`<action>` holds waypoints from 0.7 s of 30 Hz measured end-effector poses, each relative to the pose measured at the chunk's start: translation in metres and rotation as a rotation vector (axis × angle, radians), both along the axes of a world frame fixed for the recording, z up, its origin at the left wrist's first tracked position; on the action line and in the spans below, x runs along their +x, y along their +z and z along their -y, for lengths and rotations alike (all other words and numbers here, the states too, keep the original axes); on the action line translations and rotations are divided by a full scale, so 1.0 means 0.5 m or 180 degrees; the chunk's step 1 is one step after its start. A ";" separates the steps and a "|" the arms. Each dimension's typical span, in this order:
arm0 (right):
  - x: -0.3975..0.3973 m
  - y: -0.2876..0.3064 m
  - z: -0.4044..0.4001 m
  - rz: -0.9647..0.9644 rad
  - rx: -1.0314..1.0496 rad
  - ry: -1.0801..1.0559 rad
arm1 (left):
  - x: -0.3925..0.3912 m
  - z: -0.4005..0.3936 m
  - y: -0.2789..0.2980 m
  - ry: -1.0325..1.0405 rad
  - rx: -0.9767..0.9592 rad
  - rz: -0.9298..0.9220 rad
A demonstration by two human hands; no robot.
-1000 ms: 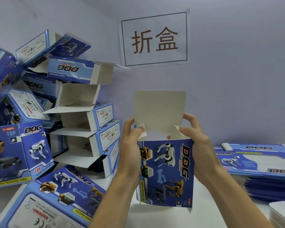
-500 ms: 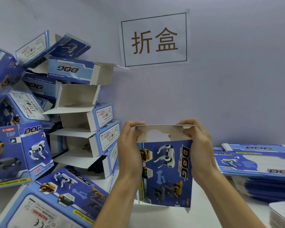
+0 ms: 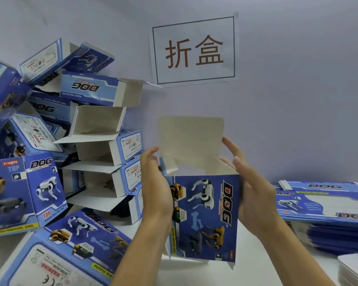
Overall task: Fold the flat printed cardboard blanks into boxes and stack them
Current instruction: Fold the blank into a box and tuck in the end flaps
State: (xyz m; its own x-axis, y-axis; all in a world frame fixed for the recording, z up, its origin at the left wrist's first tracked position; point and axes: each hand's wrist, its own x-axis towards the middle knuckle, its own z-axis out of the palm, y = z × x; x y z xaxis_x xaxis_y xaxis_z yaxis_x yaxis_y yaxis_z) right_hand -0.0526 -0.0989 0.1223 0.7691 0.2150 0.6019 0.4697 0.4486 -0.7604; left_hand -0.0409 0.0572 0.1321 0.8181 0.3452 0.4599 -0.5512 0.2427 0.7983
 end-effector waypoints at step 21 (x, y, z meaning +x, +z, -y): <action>-0.001 0.020 0.136 -0.1082 -0.0143 -0.0002 | 0.005 -0.072 -0.002 -0.1411 0.0703 -0.0752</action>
